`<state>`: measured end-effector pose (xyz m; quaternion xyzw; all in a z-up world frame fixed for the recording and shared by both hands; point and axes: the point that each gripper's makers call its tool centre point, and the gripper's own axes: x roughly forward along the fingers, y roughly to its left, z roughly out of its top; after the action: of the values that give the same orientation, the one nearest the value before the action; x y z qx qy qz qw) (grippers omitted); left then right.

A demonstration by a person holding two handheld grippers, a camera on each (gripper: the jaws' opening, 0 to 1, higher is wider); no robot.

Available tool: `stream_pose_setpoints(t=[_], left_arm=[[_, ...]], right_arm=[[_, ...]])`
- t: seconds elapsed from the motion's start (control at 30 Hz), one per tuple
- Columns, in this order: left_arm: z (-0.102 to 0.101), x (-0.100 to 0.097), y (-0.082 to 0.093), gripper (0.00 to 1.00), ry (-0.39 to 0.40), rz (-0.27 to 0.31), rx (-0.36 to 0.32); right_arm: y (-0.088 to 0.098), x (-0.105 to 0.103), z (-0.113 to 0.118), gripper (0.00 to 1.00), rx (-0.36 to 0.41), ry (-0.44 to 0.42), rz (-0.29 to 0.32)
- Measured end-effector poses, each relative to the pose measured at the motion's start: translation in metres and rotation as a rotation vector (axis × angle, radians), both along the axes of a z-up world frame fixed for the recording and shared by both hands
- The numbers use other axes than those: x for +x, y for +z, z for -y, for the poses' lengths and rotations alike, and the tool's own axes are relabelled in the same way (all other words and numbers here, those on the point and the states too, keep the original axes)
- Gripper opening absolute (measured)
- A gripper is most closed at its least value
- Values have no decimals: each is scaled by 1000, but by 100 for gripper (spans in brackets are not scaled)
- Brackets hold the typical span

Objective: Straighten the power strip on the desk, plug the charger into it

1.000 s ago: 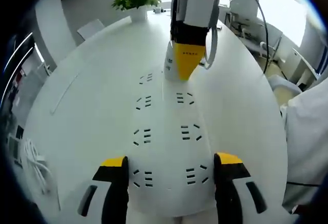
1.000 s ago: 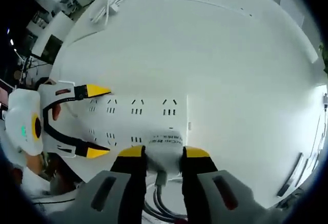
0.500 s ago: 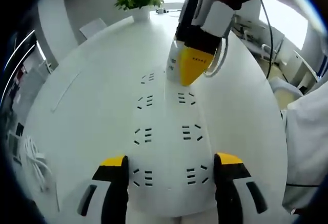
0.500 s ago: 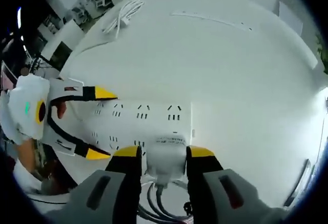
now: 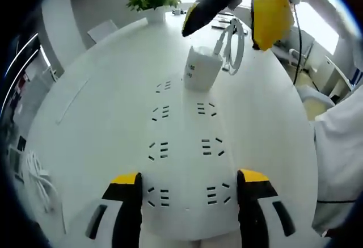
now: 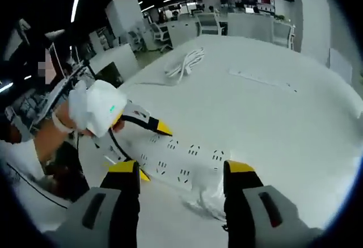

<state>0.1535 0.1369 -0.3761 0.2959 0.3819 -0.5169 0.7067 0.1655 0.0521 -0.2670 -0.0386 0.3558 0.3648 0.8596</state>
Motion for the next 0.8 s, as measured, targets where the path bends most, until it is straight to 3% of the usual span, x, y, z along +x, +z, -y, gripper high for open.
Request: stream_pose_setpoints(t=[0.1,0.23,0.3,0.4,0.47,0.6,0.8], left_arm=[[0,3,-1,68,-5,-1,1],[-1,8,-1,68,-15,-5,-3],[-1,8,-1,68,-18,-5,-2],[-1,4,-1,68,-22,-5,0],[0,4,-1,68,-24,-6,0],[0,-1,-1,68,-33,-11,11],[1,-5,-1,69,-49,-14,19]], right_arm=[[5,-14,8,59,6,43,61],[-2,-32,22,57,-73,145,148],[-6,-34,32,56,-109,143,196],[-12,-42,40,56,-112,137,211],[-6,-48,39,57,-60,123,237],[-6,-56,44,58,-35,116,251],[-14,-58,56,57,-4,93,258]])
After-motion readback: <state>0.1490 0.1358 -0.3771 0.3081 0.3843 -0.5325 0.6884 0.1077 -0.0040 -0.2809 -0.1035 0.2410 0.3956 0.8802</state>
